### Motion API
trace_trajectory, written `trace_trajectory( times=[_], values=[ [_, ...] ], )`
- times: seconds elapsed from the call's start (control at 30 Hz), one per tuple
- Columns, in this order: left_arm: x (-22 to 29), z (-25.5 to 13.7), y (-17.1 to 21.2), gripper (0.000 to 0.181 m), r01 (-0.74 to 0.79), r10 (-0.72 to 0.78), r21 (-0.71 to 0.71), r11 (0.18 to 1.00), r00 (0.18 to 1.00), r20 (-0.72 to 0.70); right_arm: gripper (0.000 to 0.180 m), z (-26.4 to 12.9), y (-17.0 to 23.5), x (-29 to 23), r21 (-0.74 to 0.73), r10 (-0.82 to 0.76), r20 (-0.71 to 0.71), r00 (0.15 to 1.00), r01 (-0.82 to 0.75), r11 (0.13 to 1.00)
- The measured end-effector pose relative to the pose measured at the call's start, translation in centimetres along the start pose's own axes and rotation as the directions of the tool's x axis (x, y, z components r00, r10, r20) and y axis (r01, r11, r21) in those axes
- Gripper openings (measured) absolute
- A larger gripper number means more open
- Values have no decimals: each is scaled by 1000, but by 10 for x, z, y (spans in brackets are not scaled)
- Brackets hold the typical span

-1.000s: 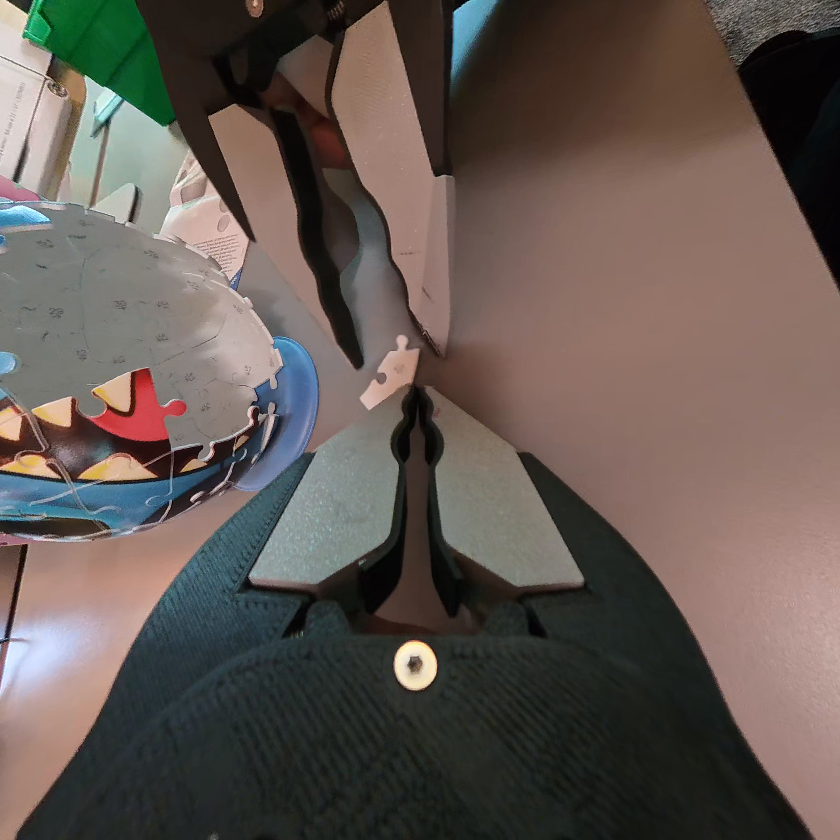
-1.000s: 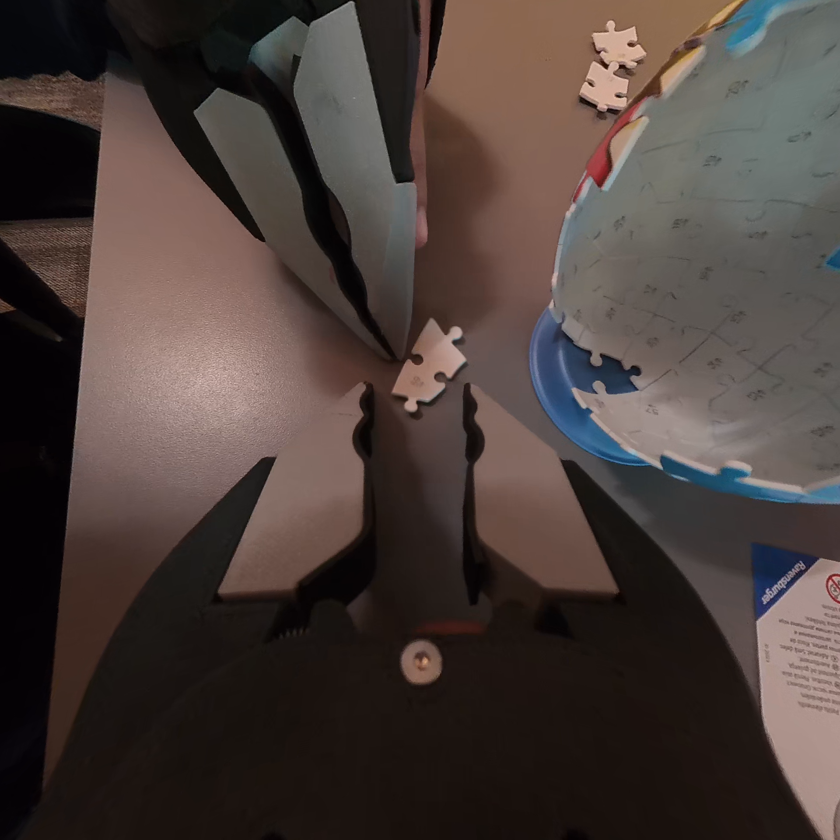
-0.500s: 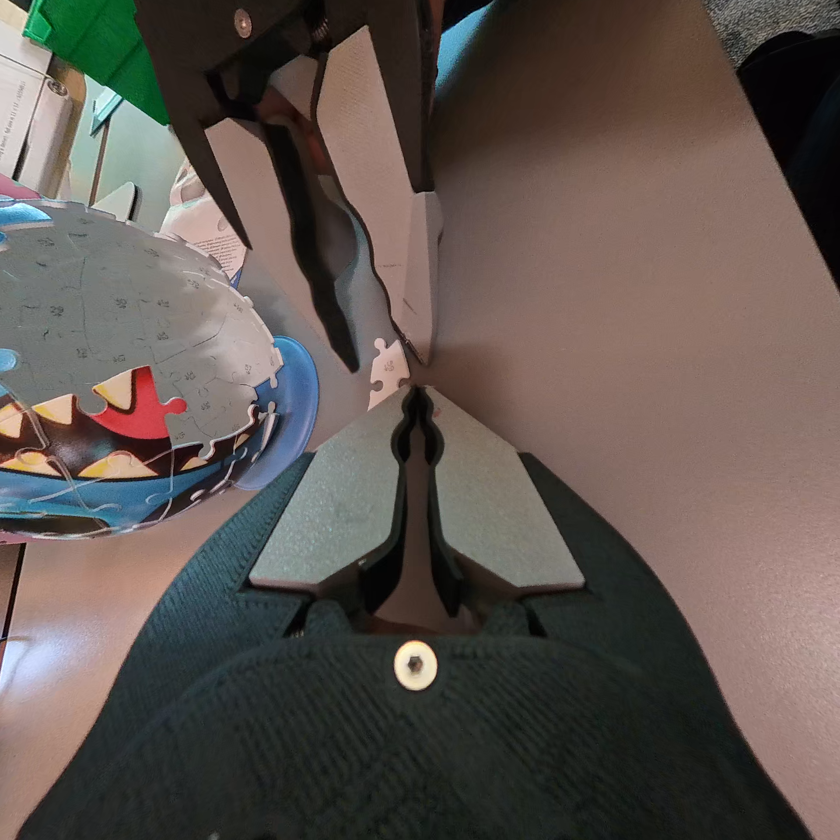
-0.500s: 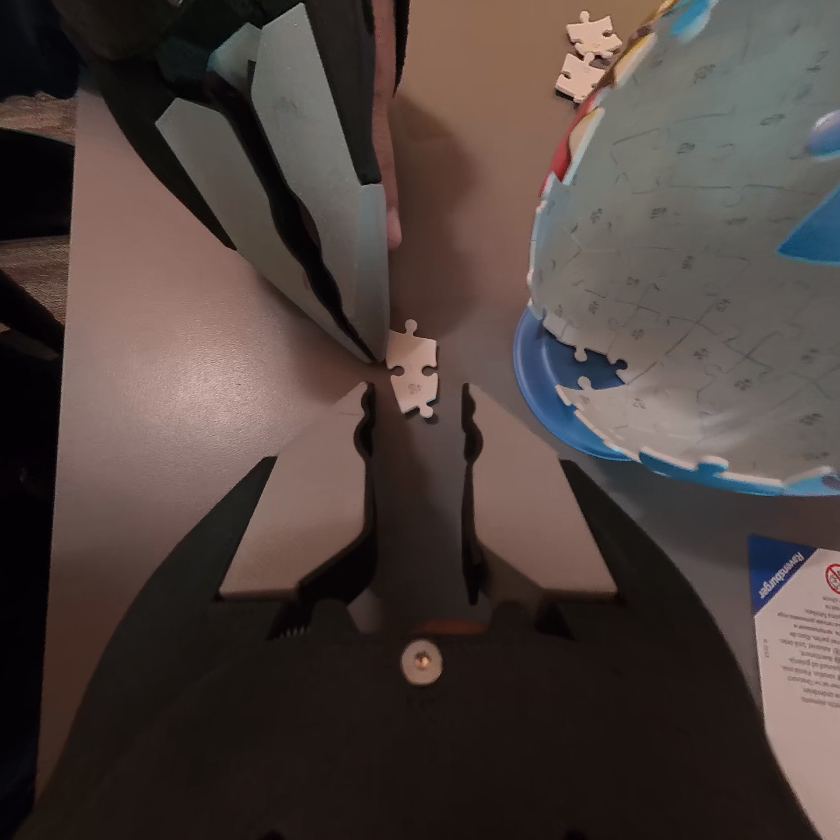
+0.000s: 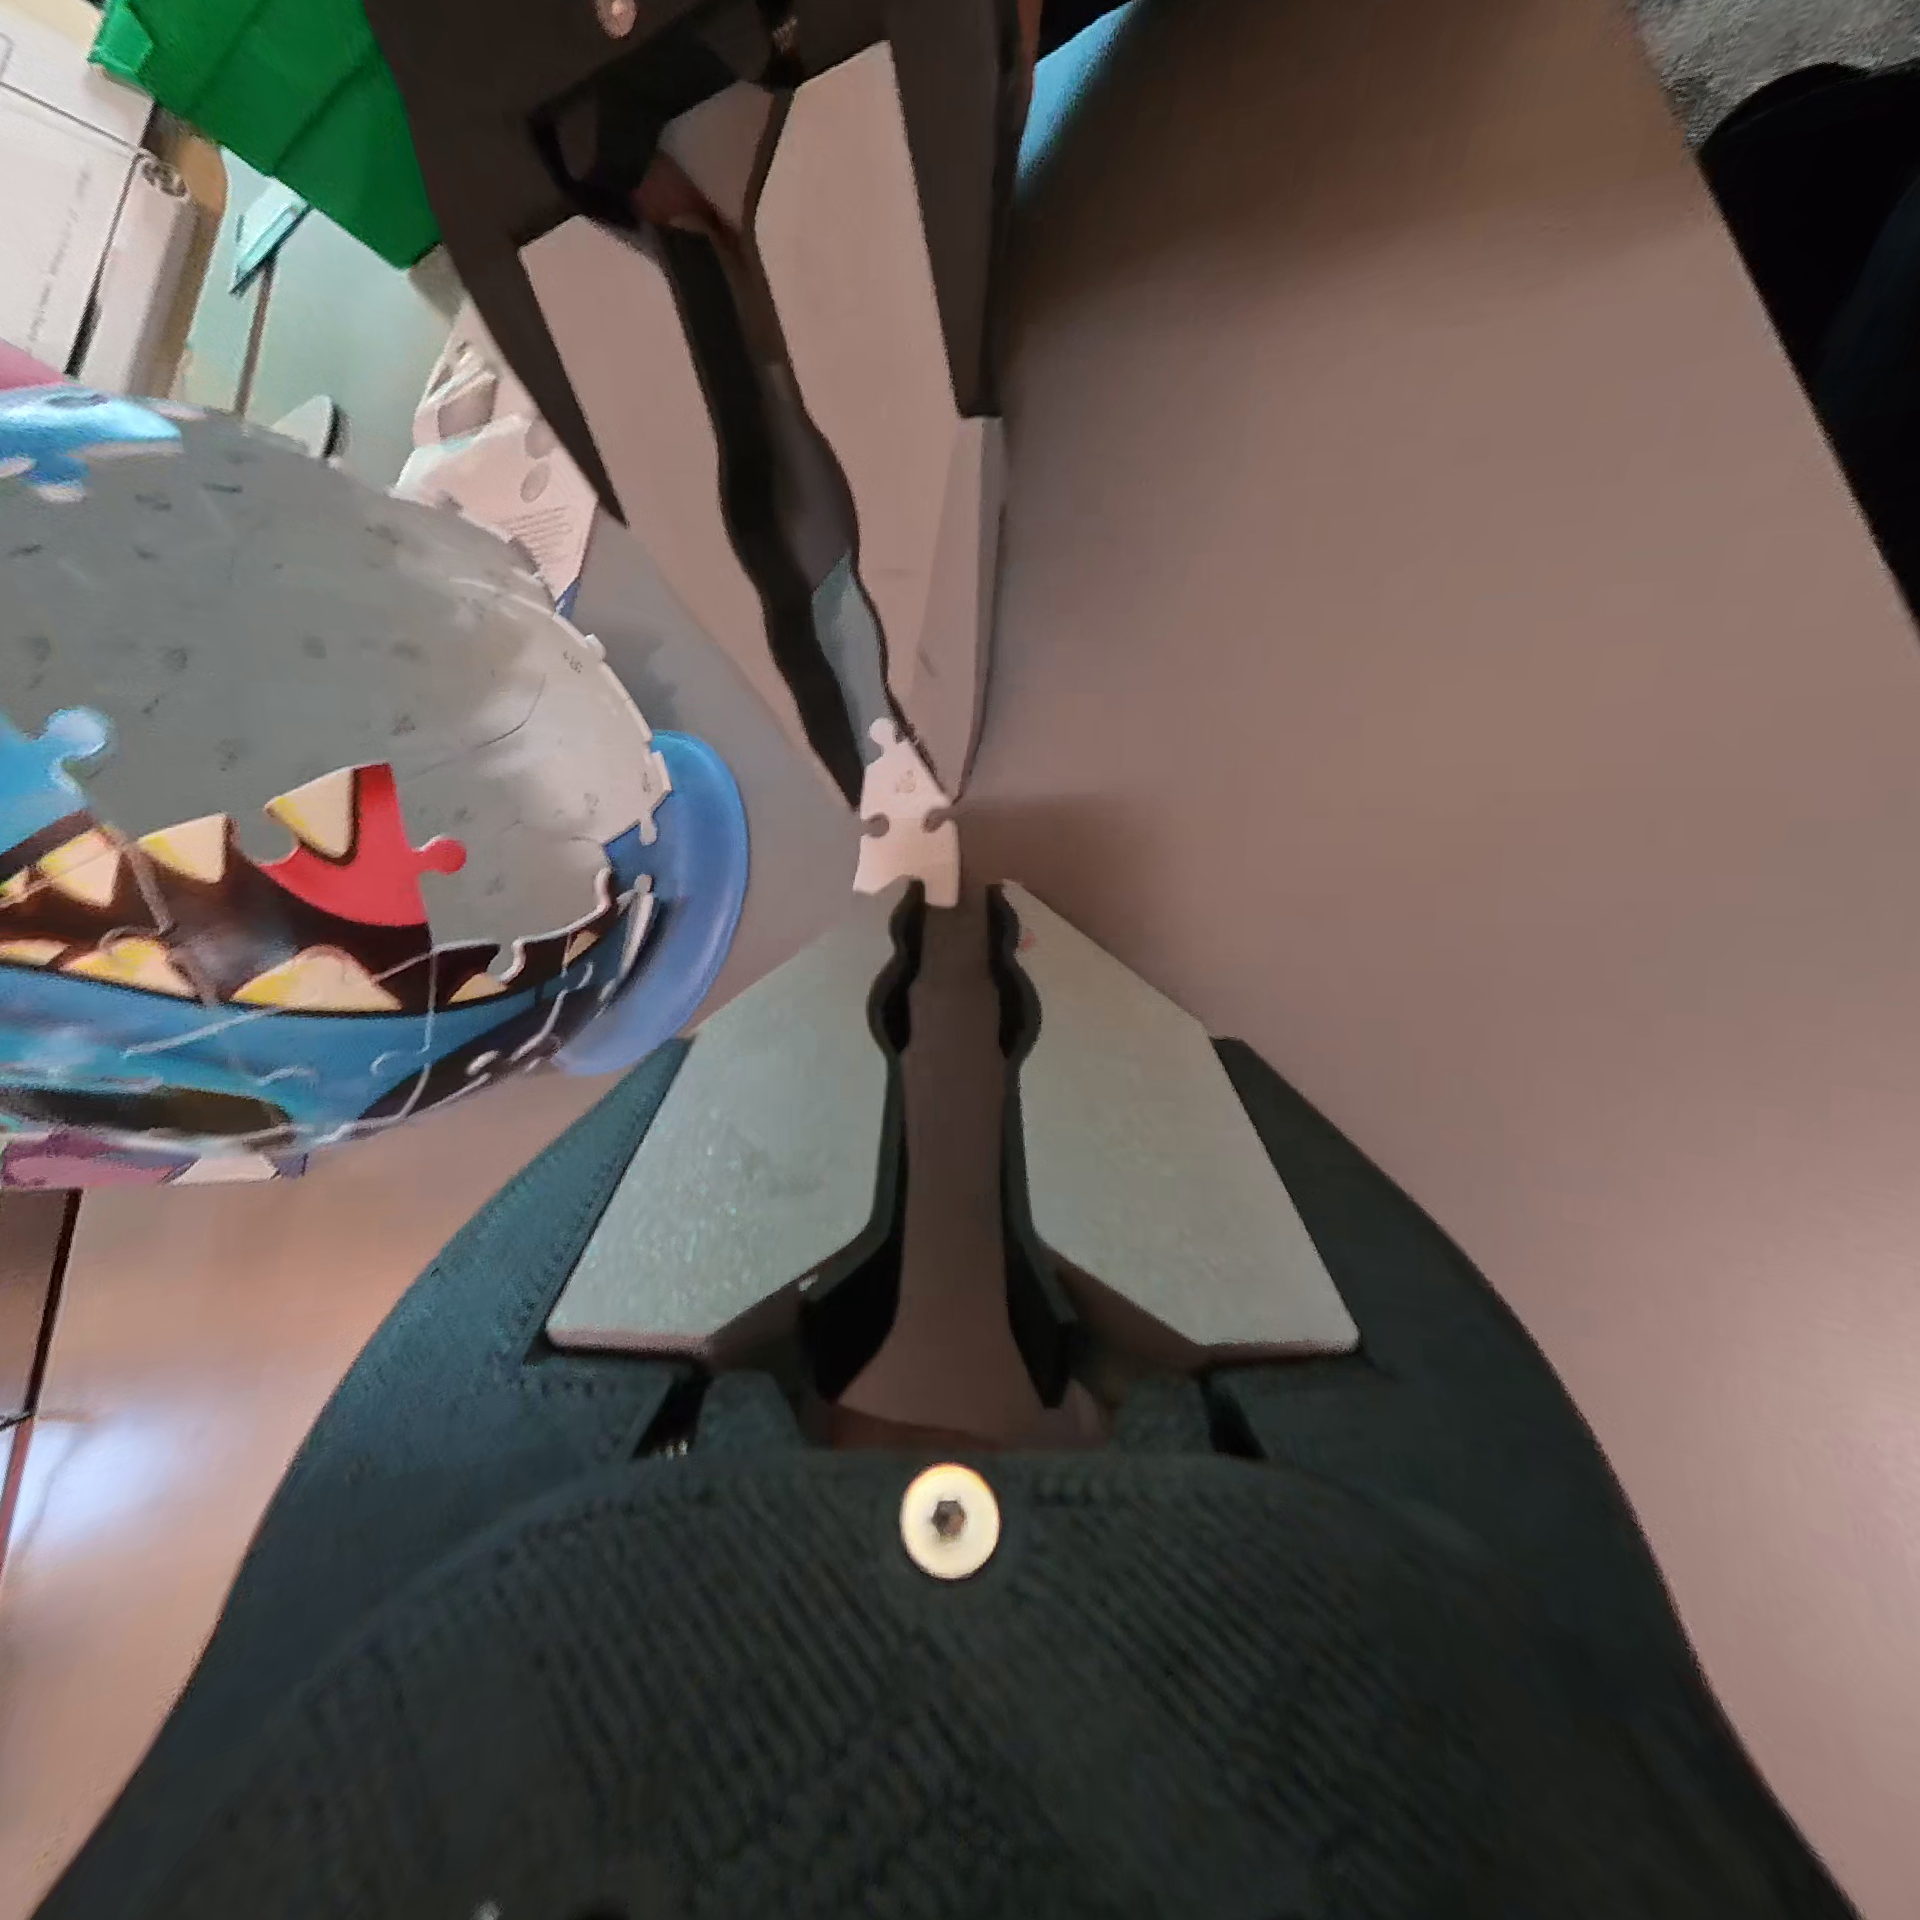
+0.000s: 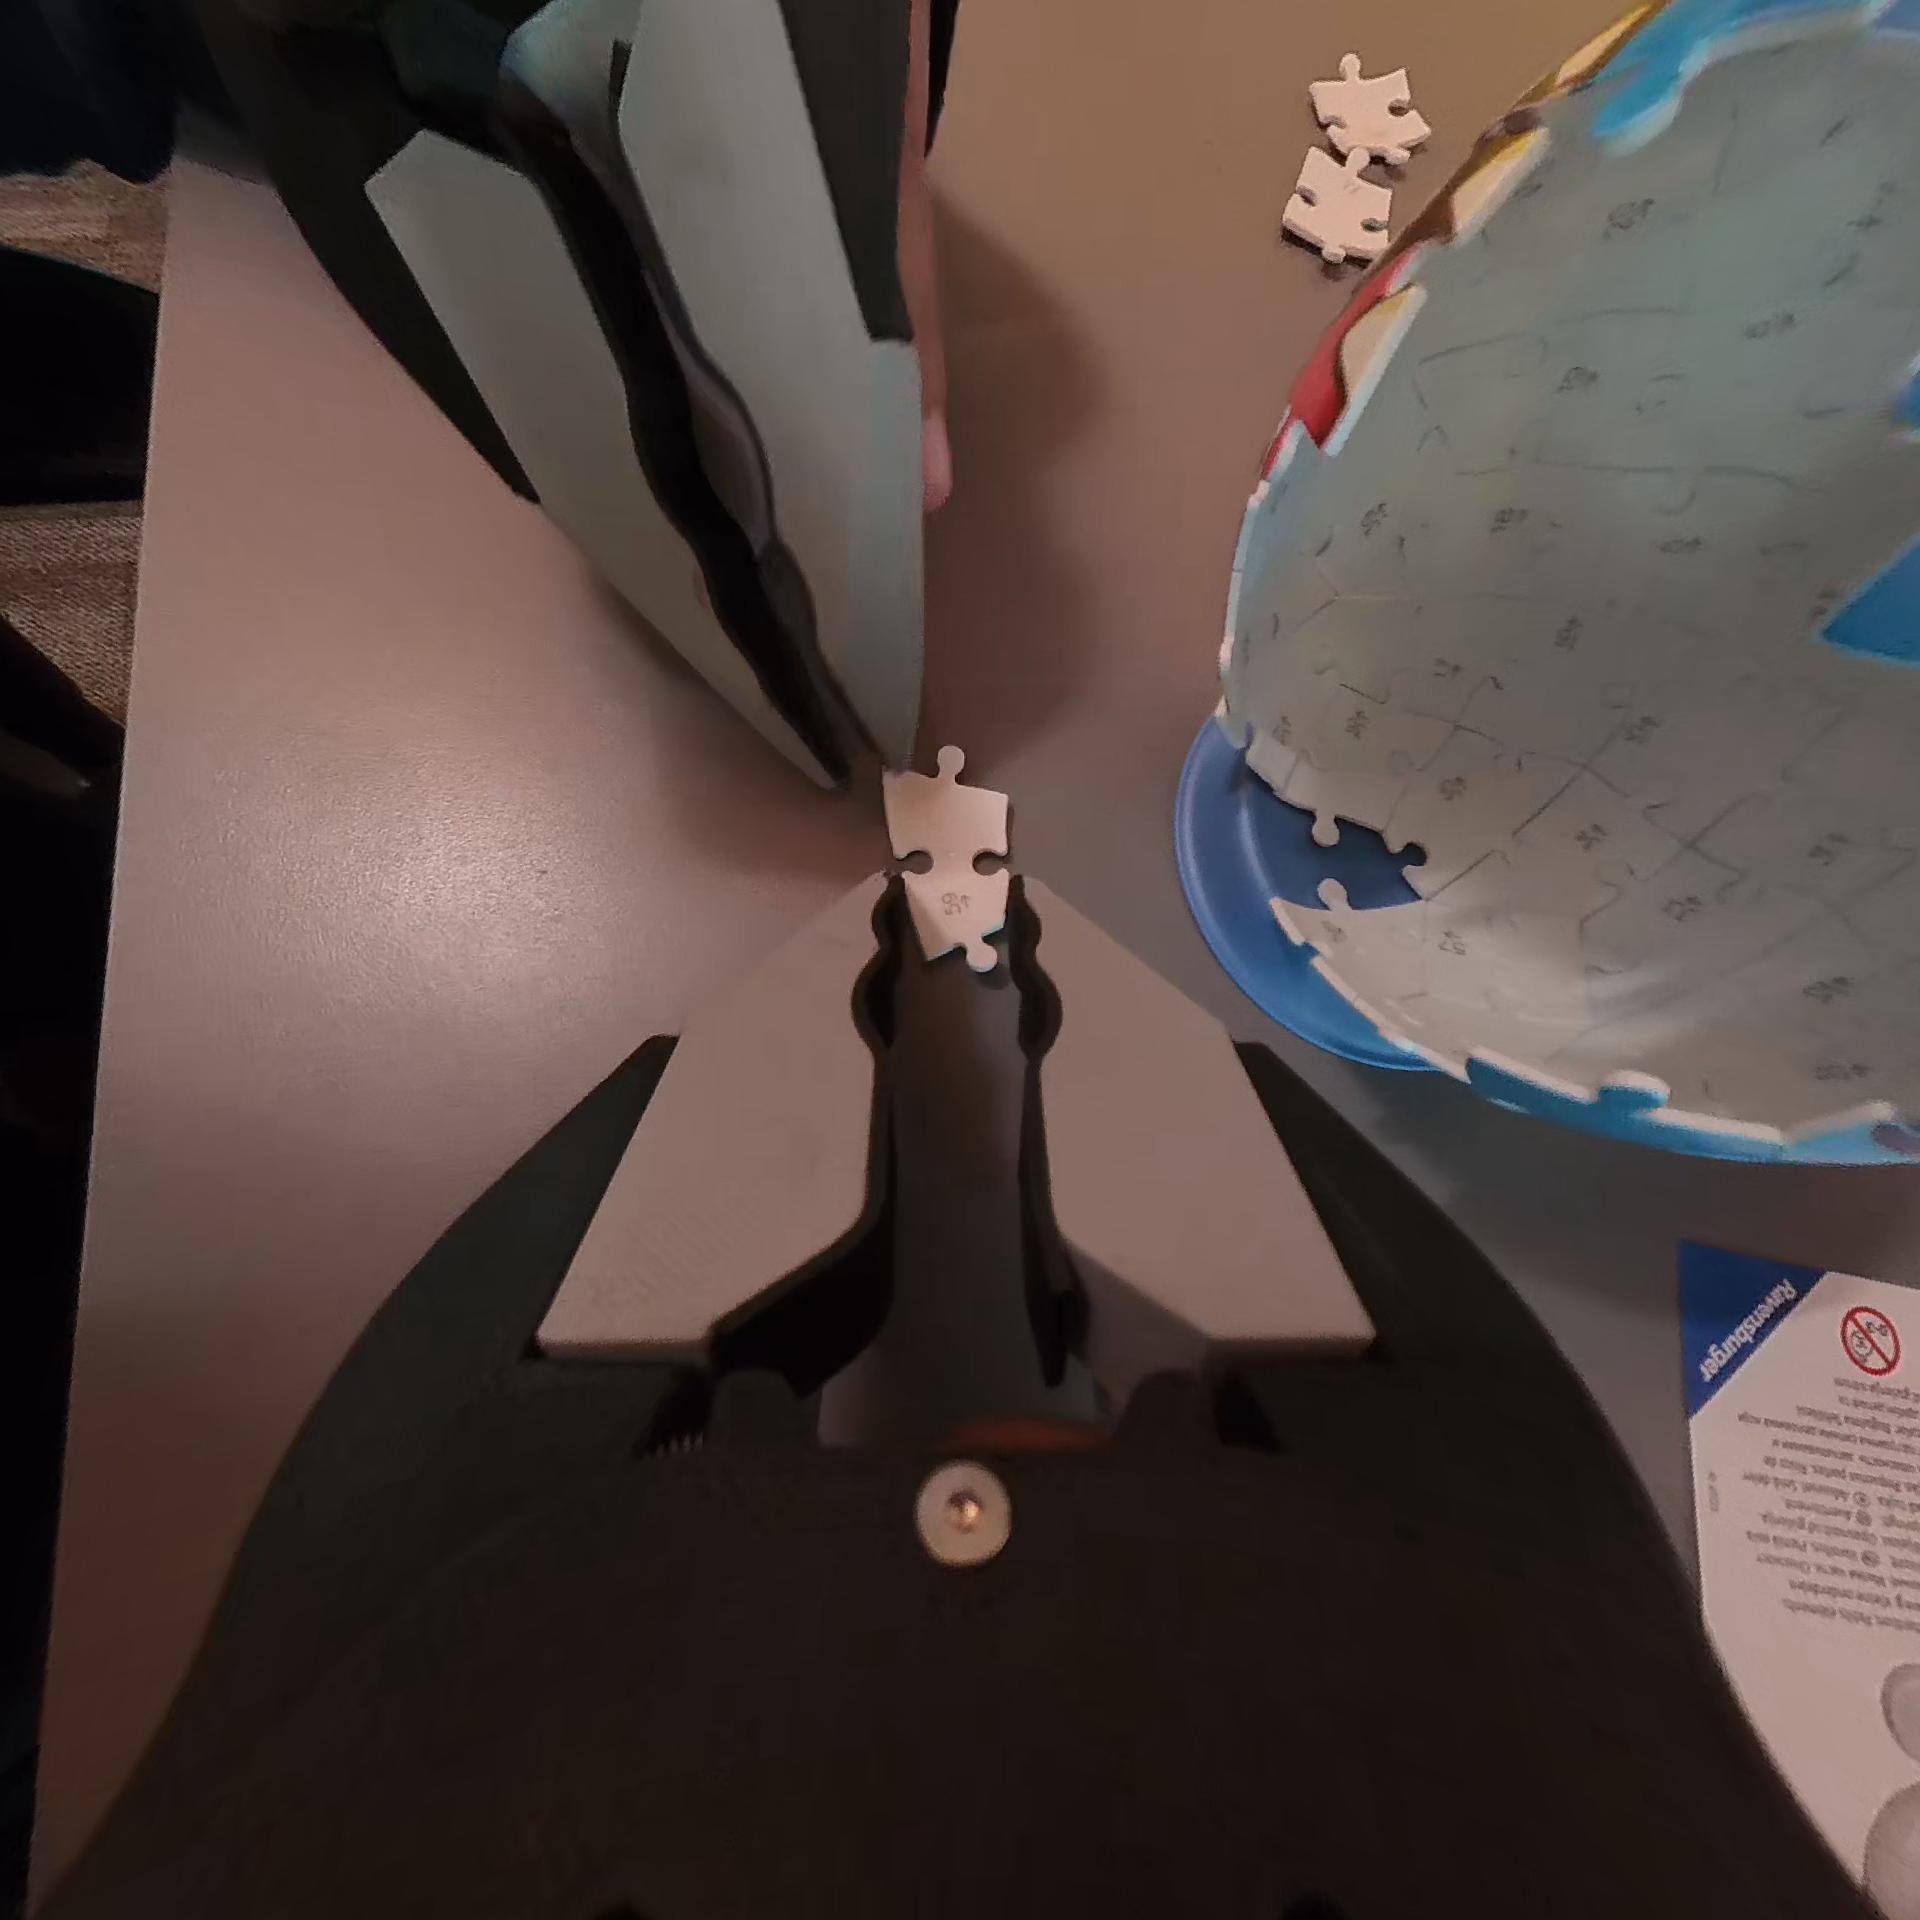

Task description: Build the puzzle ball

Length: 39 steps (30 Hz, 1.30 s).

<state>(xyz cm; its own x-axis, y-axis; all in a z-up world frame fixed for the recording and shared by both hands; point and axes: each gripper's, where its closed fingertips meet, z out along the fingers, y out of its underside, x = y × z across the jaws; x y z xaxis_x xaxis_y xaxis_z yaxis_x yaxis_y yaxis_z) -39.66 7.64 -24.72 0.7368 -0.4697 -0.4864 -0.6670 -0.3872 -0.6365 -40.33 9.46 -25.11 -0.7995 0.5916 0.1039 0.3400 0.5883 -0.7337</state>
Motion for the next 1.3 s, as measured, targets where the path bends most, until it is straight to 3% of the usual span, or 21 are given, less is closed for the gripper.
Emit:
trace_trajectory(
  times=[0.03,0.33,0.47,0.6,0.63,0.8,0.93,1.03,1.2,1.3],
  values=[
    [-3,-1,2,13,3,-3,-4,1000,1000,12,16,-1,1,0,0,2,2,1000,-2,1000],
    [-23,0,-2,34,-104,104,-8,995,978,179,16,-15,-12,-6,90,70,90,993,-78,993],
    [-18,-1,-21,14,-188,170,70,980,963,208,16,-20,-20,-11,135,107,152,982,-128,983],
    [-20,-2,-22,7,-240,219,62,969,947,235,16,-21,-20,-13,143,94,165,982,-118,983],
    [-18,-1,-20,4,-231,215,49,972,952,215,5,-21,-19,-13,140,85,158,984,-108,984],
    [-17,5,-11,1,-192,190,-7,981,964,185,19,-18,-15,-6,118,34,77,996,-43,992],
    [-17,6,1,0,-180,192,-89,980,970,152,26,-20,-22,6,122,-122,-110,986,135,983],
    [-18,9,-3,0,-197,216,-129,972,964,154,20,-16,-31,-1,113,-235,-185,954,259,959],
    [-22,12,-3,0,-200,241,-232,952,956,167,16,-4,-16,3,-27,-365,-261,894,371,928],
    [-22,12,-1,0,-221,283,-309,925,943,173,0,-5,-11,8,-88,-452,-323,832,449,889]
  ],
)
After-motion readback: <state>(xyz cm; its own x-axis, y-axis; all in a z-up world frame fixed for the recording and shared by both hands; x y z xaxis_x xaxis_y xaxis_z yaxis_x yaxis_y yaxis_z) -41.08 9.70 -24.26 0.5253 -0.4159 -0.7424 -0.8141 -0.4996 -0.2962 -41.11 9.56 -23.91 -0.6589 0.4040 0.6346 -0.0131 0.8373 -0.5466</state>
